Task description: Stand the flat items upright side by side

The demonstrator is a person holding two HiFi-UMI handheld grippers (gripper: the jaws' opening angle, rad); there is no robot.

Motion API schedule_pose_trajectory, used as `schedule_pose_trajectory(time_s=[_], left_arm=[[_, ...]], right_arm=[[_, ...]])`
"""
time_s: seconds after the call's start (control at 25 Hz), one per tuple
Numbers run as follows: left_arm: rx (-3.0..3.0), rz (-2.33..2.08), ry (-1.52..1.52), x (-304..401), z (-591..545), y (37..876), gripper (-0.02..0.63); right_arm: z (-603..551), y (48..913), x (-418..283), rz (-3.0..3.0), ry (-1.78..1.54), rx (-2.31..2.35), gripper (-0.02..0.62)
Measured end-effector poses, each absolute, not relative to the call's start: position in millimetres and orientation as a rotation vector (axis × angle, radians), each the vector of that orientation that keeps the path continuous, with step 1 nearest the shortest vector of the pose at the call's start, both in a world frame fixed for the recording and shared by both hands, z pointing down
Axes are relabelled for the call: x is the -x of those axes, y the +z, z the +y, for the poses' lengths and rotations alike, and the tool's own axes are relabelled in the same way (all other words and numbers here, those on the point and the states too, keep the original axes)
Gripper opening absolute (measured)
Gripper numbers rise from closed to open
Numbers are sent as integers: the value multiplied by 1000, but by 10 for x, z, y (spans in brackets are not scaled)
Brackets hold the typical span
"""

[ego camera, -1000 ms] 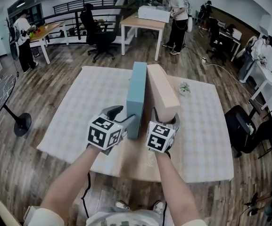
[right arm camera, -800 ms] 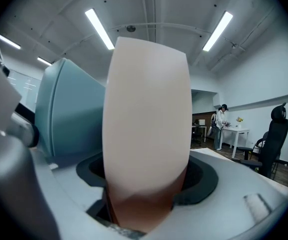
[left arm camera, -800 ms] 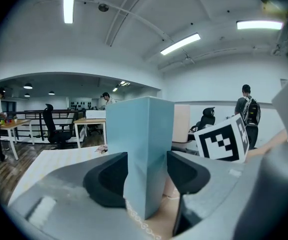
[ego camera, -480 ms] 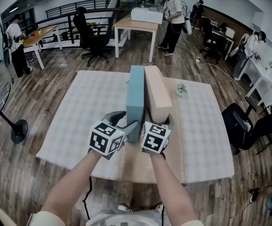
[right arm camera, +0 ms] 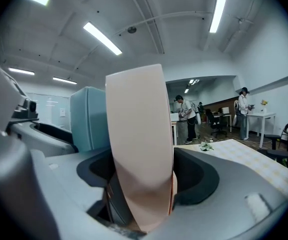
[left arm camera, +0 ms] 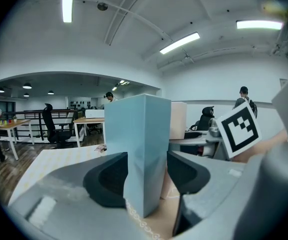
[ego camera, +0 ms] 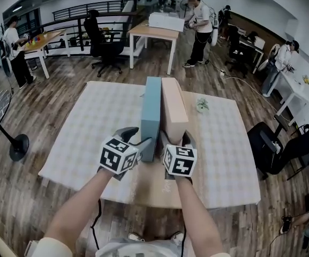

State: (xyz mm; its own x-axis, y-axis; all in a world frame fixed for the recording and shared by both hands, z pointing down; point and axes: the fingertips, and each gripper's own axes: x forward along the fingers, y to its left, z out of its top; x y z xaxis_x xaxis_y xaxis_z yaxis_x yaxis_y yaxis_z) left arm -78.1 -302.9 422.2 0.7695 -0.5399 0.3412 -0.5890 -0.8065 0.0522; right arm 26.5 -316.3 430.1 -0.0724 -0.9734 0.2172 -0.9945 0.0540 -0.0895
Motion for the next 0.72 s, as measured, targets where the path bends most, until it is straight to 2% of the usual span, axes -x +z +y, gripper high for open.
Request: schedule_pose_trajectory(time_s=[0.32,0.72], left_arm=[[-2802,-916,497,786,-2981,4213,255],[-2792,-901,558,767,-2996,4287,255]], right_arm=[[-2837,4254,-208,-2381,255,-1719,342],[-2751,4444,-295,-2401,266,-1491,273]])
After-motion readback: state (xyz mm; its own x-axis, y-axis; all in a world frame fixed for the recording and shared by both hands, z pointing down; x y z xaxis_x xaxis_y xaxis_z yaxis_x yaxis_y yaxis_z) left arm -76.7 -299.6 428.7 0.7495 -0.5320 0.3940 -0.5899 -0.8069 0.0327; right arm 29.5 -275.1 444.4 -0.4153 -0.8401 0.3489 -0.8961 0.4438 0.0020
